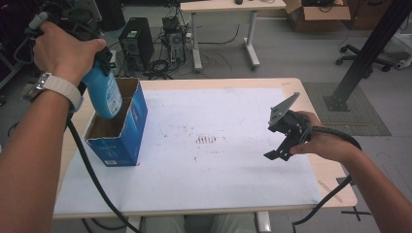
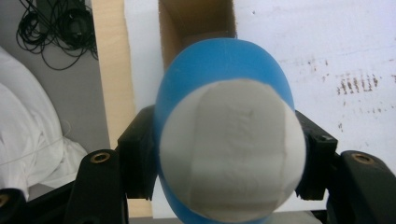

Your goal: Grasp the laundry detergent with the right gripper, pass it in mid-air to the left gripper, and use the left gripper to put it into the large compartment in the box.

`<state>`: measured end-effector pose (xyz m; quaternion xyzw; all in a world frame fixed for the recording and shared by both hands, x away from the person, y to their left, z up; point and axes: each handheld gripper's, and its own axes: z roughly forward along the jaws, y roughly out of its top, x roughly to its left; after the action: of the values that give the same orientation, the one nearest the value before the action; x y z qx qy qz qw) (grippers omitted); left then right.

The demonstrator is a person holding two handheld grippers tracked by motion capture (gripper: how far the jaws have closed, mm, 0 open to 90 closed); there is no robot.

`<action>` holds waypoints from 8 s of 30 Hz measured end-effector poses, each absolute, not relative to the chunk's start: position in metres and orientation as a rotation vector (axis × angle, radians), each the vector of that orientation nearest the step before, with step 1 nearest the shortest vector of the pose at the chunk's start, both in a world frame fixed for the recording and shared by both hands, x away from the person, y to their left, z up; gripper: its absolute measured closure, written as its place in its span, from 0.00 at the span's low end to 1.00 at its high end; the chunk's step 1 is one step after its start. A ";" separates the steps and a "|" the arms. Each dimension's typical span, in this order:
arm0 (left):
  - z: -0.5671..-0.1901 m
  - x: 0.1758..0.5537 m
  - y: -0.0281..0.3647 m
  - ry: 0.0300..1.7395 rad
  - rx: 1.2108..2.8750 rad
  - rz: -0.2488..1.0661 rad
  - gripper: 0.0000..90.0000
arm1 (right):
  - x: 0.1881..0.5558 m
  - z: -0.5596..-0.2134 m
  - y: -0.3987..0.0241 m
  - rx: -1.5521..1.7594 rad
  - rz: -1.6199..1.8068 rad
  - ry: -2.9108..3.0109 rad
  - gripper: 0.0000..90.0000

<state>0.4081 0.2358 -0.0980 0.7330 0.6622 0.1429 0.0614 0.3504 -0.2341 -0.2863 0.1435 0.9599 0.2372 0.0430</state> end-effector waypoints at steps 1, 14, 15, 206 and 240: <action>-0.101 0.409 0.237 2.003 2.217 0.430 0.42 | 0.351 -0.286 -0.234 0.443 0.724 2.934 0.06; -0.137 0.414 0.243 2.013 2.227 0.408 0.42 | 0.351 -0.287 -0.233 0.453 0.725 2.936 0.07; -0.140 0.414 0.243 2.017 2.230 0.404 0.42 | 0.351 -0.287 -0.233 0.455 0.722 2.936 0.07; -0.144 0.364 0.130 1.047 2.735 0.154 0.05 | 0.341 -0.276 -0.236 0.508 0.669 2.958 0.07; -0.164 0.399 0.063 0.629 2.861 0.098 0.06 | 0.340 -0.274 -0.238 0.509 0.657 2.969 0.07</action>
<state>0.3991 0.0632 -0.1640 0.9707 0.2133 0.0331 0.1052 0.3400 -0.2381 -0.2736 0.1652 0.9625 0.2131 0.0292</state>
